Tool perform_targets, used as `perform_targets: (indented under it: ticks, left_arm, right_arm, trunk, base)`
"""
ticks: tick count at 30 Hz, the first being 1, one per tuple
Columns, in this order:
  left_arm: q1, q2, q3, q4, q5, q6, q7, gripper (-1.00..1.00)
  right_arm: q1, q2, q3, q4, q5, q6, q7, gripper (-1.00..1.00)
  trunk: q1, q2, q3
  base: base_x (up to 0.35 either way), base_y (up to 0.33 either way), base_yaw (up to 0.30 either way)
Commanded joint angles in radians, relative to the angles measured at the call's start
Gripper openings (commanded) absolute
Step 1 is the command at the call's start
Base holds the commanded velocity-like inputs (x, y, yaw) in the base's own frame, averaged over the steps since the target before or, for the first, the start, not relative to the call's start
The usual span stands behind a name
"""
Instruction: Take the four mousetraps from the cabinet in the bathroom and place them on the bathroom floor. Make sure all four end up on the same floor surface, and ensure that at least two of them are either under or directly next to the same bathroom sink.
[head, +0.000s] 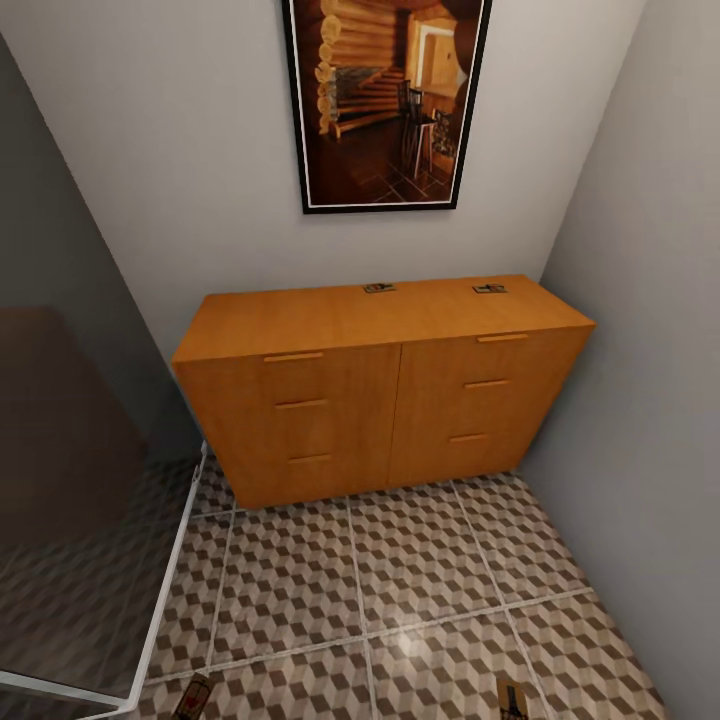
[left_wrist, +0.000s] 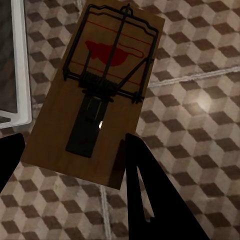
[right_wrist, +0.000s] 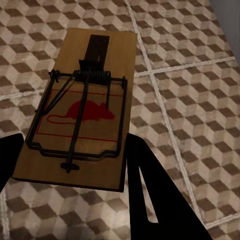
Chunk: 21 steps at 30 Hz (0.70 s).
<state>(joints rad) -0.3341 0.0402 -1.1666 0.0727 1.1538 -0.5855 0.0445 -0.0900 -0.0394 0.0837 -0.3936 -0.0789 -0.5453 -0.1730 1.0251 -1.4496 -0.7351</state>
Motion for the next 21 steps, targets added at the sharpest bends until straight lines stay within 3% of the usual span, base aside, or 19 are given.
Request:
perform_targets:
  ticks: [1, 14, 21]
  left_arm:
    - [0.000, 0.000, -0.007, 0.001, 0.000, -0.002, 0.005, -1.00]
    - [0.000, 0.000, -0.007, 0.001, 0.000, -0.002, 0.005, -1.00]
    - [0.000, -0.001, -0.007, 0.001, 0.000, -0.002, 0.004, -1.00]
  right_arm:
    - [-0.001, -0.001, 0.008, 0.001, -0.012, -0.004, -0.001, -1.00]
    - [-0.001, 0.001, 0.009, 0.002, -0.012, -0.004, -0.003, -1.00]
    - [-0.001, 0.001, 0.008, 0.002, -0.012, -0.004, -0.003, -1.00]
  trunk:
    - [0.000, 0.000, -0.001]
    - [0.000, 0.000, -0.001]
    - [0.000, 0.000, -0.001]
  base:
    - [0.000, 0.000, 0.000]
    - [0.000, 0.000, 0.001]
    - [0.000, 0.000, 0.182]
